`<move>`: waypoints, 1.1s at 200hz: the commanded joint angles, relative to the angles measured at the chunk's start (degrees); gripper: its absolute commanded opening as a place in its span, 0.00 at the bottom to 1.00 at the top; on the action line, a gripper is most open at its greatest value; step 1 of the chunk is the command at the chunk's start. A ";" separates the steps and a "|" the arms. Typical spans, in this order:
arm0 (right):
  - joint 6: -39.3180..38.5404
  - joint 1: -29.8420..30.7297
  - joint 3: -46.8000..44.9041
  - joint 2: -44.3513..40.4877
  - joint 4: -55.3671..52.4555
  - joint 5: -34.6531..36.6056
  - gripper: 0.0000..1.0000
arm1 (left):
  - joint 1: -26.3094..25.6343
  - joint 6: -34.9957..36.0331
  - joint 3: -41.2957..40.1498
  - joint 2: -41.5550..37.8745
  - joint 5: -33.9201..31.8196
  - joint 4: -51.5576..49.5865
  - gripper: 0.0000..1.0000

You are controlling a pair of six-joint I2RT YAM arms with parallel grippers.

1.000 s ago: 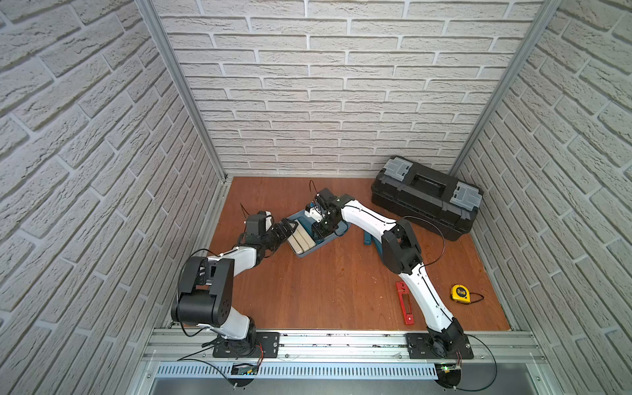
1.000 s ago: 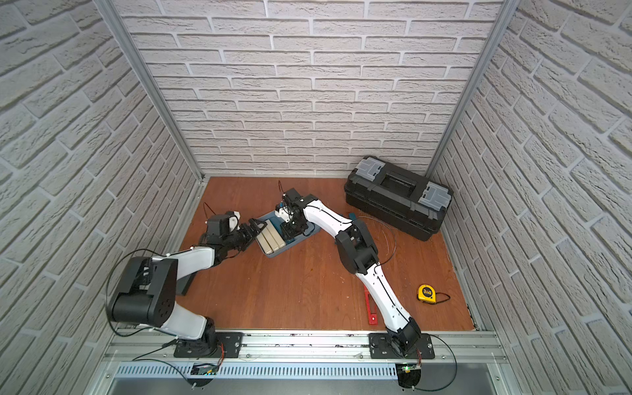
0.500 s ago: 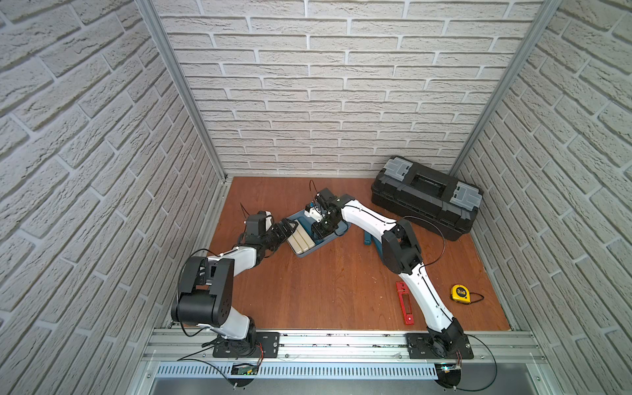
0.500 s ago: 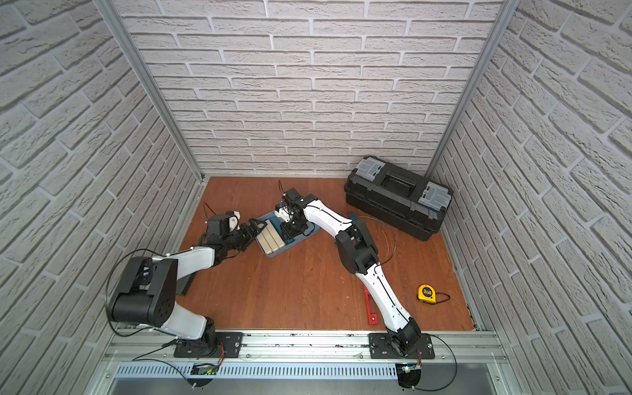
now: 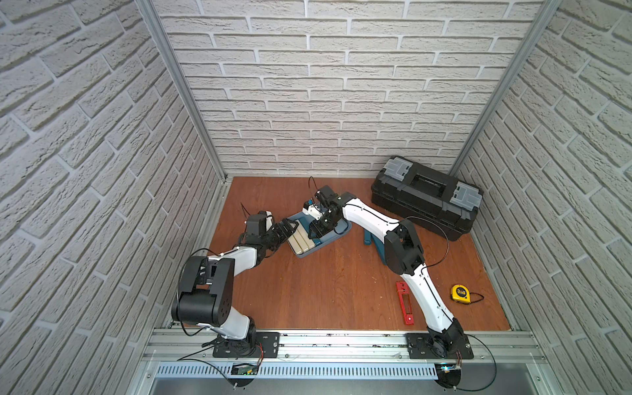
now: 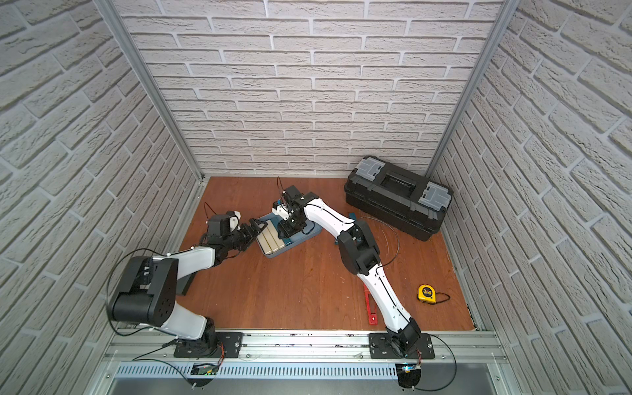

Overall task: Put the pruning pliers into the storage box
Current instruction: Place the pruning pliers in the storage box, then pick up the pruning pliers from the center of the board.

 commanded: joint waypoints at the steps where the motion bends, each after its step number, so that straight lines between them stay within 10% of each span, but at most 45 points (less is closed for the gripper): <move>1: -0.14 0.51 -0.10 -3.49 1.72 -2.34 0.48 | -0.54 0.19 -0.09 0.65 0.88 3.13 0.98; 103: -0.99 -3.51 -3.76 -10.44 -0.08 5.82 0.49 | -0.83 0.09 -0.31 0.65 1.13 3.70 0.98; 220: 6.22 -11.29 -38.37 -33.52 9.75 19.40 0.51 | -0.68 6.95 3.26 -6.02 0.19 -15.21 0.98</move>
